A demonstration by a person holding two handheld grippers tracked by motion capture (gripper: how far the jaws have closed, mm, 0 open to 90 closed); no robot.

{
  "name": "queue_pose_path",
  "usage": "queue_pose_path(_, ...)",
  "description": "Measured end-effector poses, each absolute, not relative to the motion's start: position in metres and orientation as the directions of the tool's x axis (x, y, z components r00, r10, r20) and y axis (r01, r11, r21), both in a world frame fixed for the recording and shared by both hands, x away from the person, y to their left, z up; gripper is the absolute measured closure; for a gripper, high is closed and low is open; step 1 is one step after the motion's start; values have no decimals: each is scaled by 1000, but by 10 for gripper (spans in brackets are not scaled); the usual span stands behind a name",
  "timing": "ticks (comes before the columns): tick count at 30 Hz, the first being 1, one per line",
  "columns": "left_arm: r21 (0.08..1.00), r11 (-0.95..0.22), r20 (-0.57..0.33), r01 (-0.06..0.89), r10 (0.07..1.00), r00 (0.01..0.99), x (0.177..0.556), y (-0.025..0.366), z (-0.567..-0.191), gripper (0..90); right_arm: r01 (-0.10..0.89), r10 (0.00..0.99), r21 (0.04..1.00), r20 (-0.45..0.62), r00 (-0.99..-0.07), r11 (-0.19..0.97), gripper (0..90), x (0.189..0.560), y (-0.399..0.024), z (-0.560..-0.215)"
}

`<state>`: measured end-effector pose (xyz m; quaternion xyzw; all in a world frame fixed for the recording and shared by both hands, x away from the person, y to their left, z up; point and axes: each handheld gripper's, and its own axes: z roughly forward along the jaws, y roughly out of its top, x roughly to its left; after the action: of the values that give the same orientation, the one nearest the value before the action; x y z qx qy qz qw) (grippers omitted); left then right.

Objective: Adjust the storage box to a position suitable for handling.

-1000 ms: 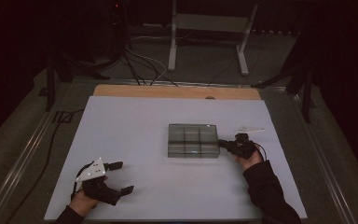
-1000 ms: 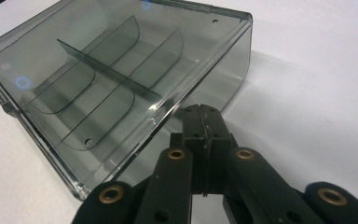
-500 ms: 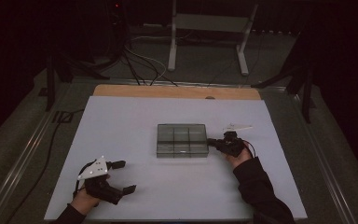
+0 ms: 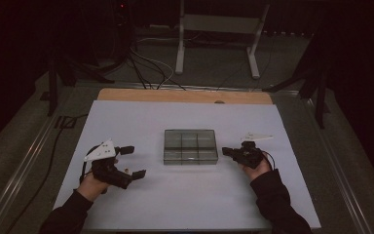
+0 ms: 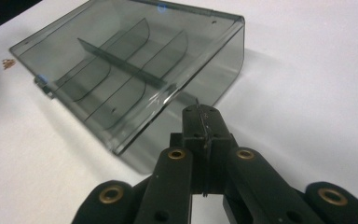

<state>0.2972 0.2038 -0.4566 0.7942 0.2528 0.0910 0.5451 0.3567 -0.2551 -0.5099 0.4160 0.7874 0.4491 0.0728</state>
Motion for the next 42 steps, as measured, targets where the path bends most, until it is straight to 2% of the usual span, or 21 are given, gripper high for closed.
queue_pose_path(3, 910, -301, -93, 285, 521, 849, 314, 201, -451, 15, 592, 723, 763, 253, -643, 260, 900, 349, -258, -512)
queue_pose_path(8, 891, -277, -166, 361, 540, 825, 348, 197, -447, 52, 595, 723, 760, 253, -643, 263, 900, 346, -260, -514)
queue_pose_path(13, 881, -271, -153, 388, 613, 775, 380, 193, -454, 86, 587, 719, 773, 264, -643, 242, 900, 343, -261, -512)
queue_pose_path(15, 875, -252, -168, 413, 642, 748, 392, 193, -459, 162, 588, 715, 775, 274, -643, 232, 900, 342, -262, -513)
queue_pose_path(18, 851, -277, -164, 446, 667, 727, 408, 190, -469, 207, 591, 716, 771, 273, -643, 237, 900, 341, -261, -514)
queue_pose_path(21, 819, -311, -162, 481, 680, 715, 422, 189, -480, 397, 589, 716, 774, 273, -642, 233, 900, 342, -260, -515)
queue_pose_path(22, 812, -329, -154, 482, 676, 721, 426, 188, -484, 397, 589, 716, 774, 273, -642, 233, 900, 342, -260, -515)
queue_pose_path(23, 801, -353, -138, 483, 676, 724, 429, 187, -487, 509, 589, 715, 777, 281, -640, 222, 900, 342, -260, -515)
queue_pose_path(24, 789, -370, -125, 491, 685, 718, 433, 186, -490, 509, 589, 715, 777, 281, -640, 222, 900, 342, -260, -515)
queue_pose_path(26, 775, -395, -119, 493, 675, 728, 439, 183, -496, 626, 591, 714, 778, 289, -638, 213, 900, 343, -261, -516)
queue_pose_path(30, 749, -440, -92, 495, 671, 736, 447, 174, -501, 752, 600, 716, 773, 299, -631, 207, 900, 345, -260, -517)
queue_pose_path(33, 733, -458, -93, 503, 665, 741, 454, 166, -504, 885, 608, 721, 767, 301, -624, 206, 900, 346, -260, -519)
queue_pose_path(42, 736, -482, -128, 476, 591, 796, 460, 143, -510, 900, 613, 717, 769, 322, -619, 184, 900, 347, -260, -519)
